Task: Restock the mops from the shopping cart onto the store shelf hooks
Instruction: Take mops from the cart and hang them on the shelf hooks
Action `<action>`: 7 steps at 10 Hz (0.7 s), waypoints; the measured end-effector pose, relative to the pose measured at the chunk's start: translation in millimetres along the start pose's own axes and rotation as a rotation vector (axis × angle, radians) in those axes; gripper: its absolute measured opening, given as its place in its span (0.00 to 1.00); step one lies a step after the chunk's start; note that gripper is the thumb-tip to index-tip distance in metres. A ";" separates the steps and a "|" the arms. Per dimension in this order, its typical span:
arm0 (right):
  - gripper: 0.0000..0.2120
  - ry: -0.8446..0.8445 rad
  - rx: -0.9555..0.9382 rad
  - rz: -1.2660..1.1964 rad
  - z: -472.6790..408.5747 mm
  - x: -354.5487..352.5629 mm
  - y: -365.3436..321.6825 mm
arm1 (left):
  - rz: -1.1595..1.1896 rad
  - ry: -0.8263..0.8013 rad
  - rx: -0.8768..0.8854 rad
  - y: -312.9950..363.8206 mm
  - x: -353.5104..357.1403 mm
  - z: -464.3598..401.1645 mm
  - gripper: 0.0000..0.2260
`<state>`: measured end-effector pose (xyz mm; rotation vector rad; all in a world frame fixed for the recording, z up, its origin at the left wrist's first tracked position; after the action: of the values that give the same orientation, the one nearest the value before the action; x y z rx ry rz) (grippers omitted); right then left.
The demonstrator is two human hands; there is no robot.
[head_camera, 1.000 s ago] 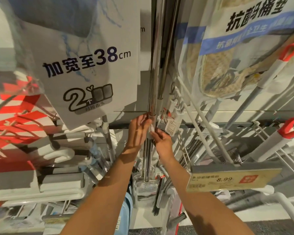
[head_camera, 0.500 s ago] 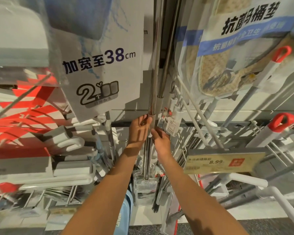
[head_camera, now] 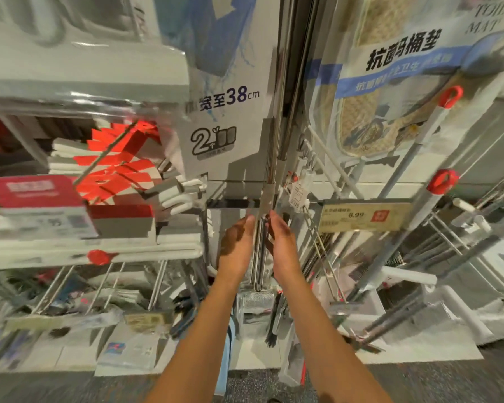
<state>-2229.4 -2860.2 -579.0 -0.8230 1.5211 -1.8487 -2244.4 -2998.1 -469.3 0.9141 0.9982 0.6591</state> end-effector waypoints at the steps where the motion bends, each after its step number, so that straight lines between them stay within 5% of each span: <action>1: 0.22 0.008 -0.054 0.085 40.4 7.9 -18.3 | 0.006 0.007 0.070 -14.7 -9.0 19.2 0.11; 4: 0.22 -0.064 -0.124 0.118 182.3 27.9 -79.9 | -0.093 -0.011 0.305 -42.9 -56.5 118.0 0.29; 7: 0.33 -0.221 -0.356 0.324 251.7 50.0 -135.7 | -0.630 0.330 0.474 -41.7 -131.1 182.5 0.37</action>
<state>-2073.9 -3030.9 -403.0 -0.8474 1.7445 -1.2323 -2129.5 -3185.7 -407.2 0.8371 1.6890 0.0263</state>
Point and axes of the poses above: each hand's wrist, its own z-axis away from the middle knuckle, its own x-axis out of the palm, y = z × x, the point moved 3 cm from there along -z, towards the middle knuckle, and after that the axes turned 11 degrees about -z, right-handed, at the moved point
